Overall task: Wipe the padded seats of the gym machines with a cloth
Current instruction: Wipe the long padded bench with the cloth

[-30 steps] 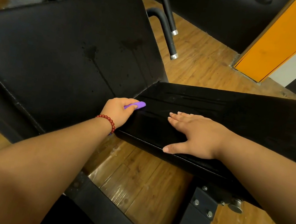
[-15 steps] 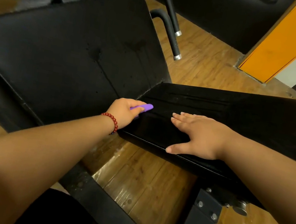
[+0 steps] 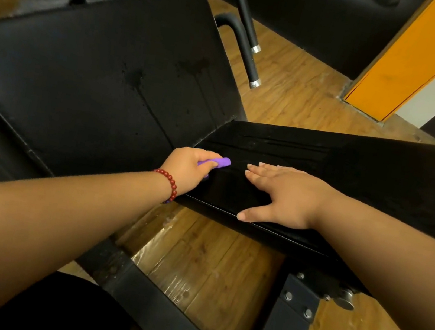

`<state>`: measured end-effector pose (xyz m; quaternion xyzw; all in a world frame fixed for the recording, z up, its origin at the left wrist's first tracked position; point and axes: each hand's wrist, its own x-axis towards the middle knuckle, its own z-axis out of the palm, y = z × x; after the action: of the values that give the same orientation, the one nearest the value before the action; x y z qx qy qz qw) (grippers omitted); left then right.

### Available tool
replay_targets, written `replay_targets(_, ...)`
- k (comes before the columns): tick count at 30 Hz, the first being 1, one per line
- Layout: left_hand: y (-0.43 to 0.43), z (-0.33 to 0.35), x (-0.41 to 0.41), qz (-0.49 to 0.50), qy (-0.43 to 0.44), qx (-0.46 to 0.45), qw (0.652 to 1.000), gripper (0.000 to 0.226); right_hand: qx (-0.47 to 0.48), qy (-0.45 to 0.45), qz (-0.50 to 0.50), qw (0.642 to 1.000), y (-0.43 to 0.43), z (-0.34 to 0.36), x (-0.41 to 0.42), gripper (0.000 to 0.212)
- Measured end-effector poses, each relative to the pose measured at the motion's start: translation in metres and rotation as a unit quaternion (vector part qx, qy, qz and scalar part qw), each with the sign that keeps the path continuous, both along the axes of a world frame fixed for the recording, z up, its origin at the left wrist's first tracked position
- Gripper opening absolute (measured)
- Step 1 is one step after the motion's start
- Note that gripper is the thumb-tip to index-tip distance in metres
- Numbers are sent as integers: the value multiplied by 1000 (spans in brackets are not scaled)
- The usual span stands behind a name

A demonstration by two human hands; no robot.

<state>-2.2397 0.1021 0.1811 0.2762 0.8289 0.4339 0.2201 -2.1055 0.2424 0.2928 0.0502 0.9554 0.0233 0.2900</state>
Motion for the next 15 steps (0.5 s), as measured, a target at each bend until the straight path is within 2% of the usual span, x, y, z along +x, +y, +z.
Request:
replay_targets(7, 39, 15, -4, 62, 25, -38, 997, 33, 13, 13, -12, 1000, 1, 4, 4, 94)
replay_targets(15, 3, 12, 19, -4, -6, 37, 999, 29, -17, 18, -72, 997, 16, 28, 23, 93)
